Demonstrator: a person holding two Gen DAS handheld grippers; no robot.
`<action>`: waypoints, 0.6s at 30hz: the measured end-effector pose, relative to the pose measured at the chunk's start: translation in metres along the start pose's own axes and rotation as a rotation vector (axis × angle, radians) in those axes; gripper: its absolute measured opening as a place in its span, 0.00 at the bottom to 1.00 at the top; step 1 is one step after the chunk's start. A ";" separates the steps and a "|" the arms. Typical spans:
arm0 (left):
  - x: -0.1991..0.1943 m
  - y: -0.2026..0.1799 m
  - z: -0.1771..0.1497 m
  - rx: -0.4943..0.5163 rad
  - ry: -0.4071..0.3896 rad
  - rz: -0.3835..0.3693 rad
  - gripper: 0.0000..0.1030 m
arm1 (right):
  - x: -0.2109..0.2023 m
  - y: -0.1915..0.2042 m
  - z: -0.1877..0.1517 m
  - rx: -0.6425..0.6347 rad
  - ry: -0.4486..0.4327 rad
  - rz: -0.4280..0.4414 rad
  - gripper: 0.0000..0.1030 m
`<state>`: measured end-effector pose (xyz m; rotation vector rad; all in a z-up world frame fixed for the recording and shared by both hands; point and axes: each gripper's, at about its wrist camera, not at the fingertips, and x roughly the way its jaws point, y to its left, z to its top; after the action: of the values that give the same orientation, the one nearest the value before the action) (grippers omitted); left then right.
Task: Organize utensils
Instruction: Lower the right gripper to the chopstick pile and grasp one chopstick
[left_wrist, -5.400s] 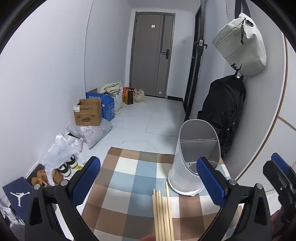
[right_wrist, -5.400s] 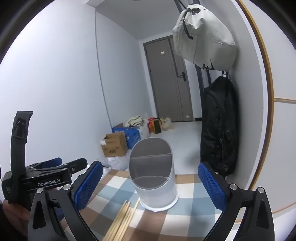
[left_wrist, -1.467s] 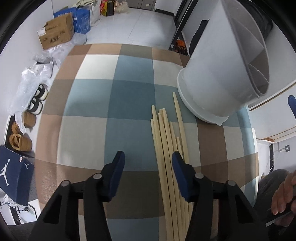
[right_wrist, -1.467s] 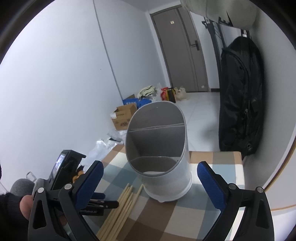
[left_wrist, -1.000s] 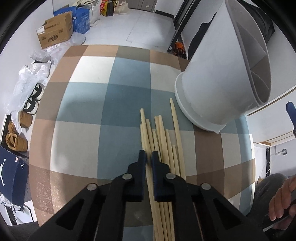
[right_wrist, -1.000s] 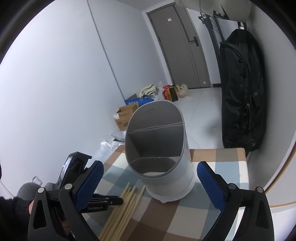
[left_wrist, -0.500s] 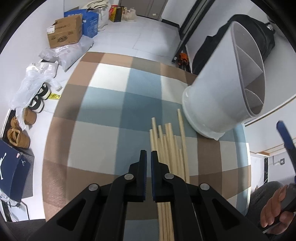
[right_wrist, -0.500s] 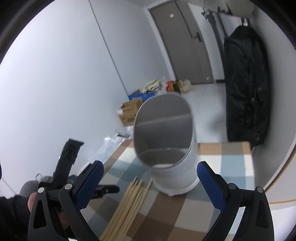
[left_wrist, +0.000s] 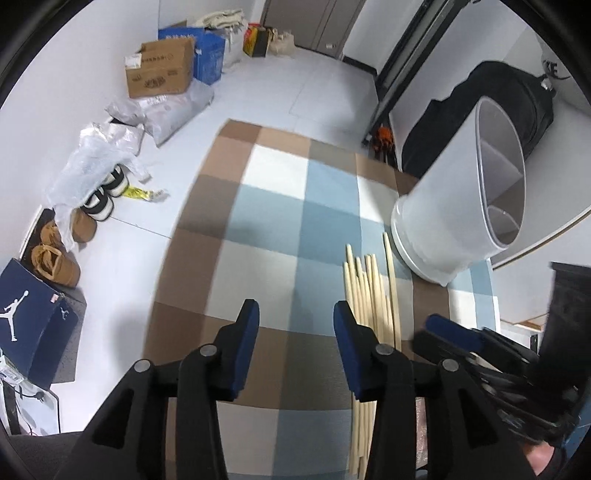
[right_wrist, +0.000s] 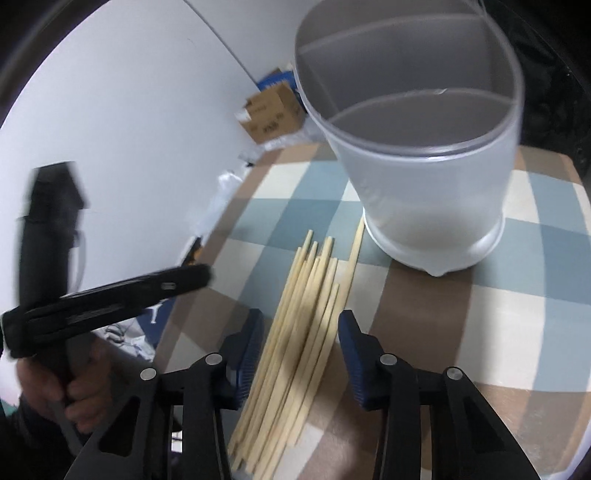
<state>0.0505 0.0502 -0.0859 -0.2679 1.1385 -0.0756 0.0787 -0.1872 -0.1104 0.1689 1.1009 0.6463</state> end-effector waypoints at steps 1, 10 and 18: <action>-0.001 0.001 0.000 0.000 -0.005 0.003 0.35 | 0.005 0.002 0.002 0.008 0.013 -0.004 0.35; -0.010 0.020 0.001 0.021 -0.040 0.055 0.35 | 0.048 0.023 0.023 -0.032 0.113 -0.204 0.18; -0.011 0.034 0.001 -0.022 -0.029 0.038 0.35 | 0.047 0.030 0.028 -0.056 0.138 -0.293 0.00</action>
<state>0.0444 0.0853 -0.0842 -0.2663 1.1158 -0.0260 0.1051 -0.1317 -0.1206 -0.0864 1.2103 0.4293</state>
